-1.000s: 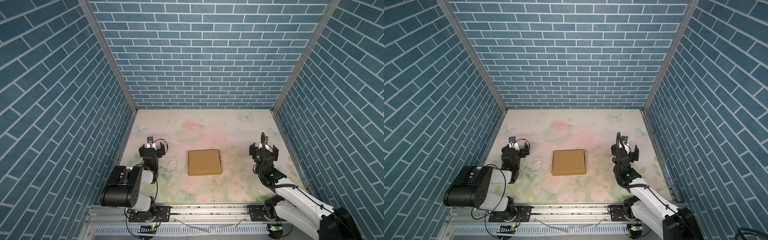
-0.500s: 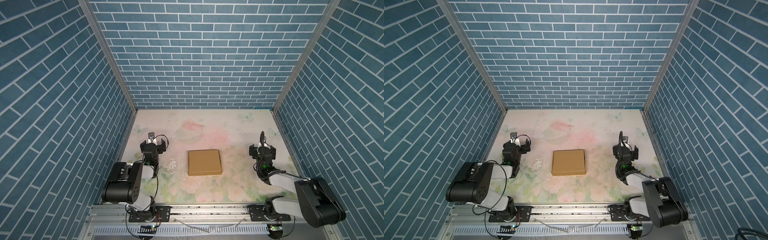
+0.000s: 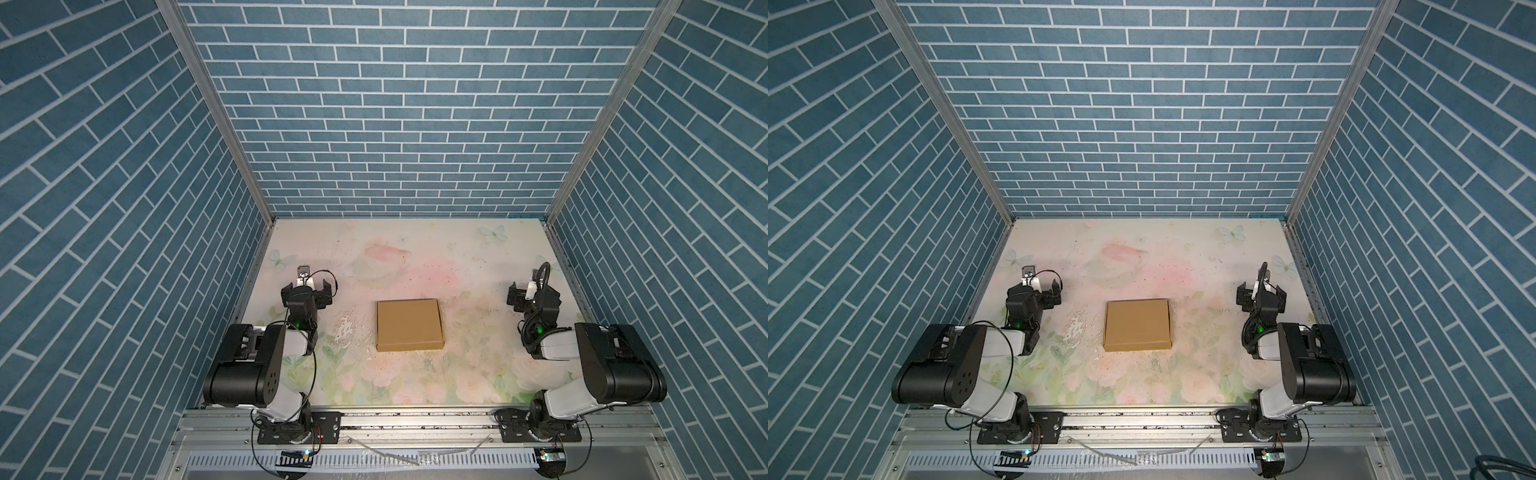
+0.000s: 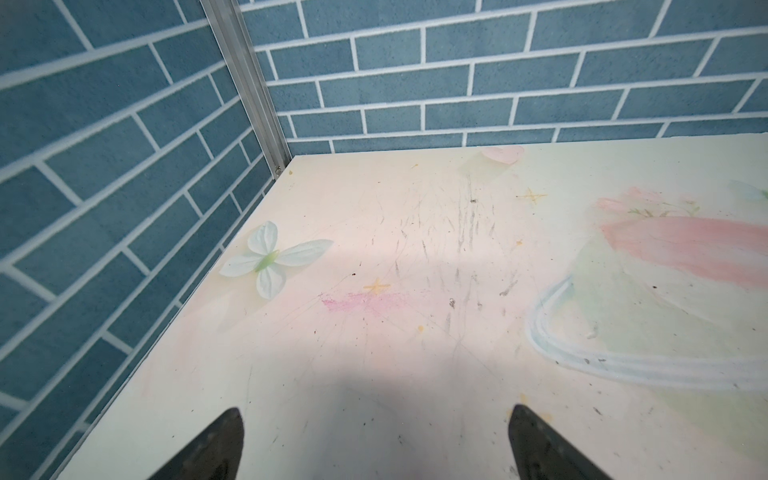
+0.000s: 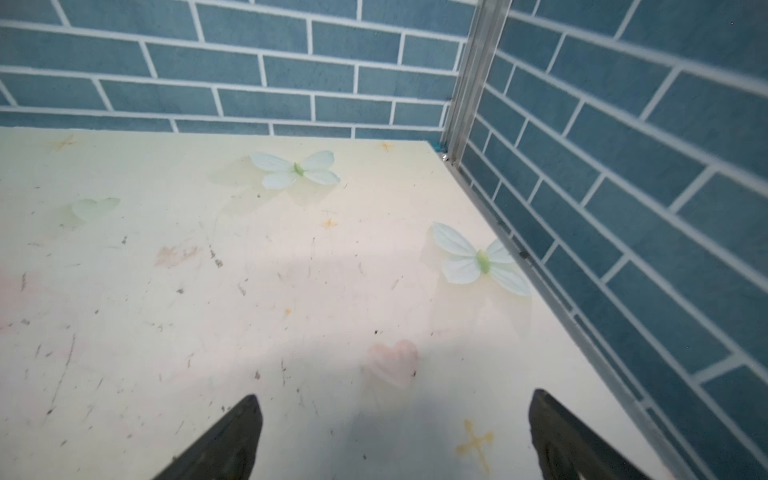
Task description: Fold the paper box
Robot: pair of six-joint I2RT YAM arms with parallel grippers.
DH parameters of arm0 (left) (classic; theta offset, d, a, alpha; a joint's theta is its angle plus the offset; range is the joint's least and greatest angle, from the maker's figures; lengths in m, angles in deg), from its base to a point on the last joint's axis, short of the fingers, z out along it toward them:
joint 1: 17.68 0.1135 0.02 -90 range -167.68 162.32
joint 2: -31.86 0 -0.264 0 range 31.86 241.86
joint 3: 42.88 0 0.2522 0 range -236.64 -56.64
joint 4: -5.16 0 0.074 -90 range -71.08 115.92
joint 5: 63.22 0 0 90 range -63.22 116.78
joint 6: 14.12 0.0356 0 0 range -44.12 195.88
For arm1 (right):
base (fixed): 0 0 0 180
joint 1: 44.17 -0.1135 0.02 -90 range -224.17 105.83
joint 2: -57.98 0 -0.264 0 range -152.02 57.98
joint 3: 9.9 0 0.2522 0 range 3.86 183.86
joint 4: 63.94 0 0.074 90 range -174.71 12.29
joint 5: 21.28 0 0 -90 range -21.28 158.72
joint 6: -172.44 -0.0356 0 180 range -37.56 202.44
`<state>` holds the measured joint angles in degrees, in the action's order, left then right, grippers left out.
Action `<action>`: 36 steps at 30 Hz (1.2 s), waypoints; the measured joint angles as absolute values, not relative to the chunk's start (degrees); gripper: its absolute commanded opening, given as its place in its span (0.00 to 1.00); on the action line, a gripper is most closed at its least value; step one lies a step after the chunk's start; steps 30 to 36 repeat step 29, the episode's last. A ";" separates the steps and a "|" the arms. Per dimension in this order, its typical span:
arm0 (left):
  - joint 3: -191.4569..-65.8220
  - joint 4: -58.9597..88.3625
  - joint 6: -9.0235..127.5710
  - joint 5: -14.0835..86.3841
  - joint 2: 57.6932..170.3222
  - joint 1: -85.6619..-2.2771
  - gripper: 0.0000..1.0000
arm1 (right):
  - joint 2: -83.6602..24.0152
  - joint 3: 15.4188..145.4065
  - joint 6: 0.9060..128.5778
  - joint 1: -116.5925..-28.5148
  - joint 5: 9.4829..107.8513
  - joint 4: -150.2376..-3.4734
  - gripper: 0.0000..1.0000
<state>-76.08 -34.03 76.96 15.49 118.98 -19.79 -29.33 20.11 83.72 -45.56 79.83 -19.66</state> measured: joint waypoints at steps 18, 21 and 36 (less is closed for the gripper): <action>-76.12 -33.59 76.96 15.51 118.98 -19.79 1.00 | -30.01 23.89 80.73 -43.81 76.45 -26.53 0.99; -76.12 -33.59 76.96 15.51 118.98 -19.79 1.00 | -30.01 23.89 80.73 -43.79 76.38 -26.55 0.99; -76.12 -33.59 76.96 15.51 118.98 -19.79 1.00 | -30.01 23.89 80.73 -43.77 76.38 -26.72 0.99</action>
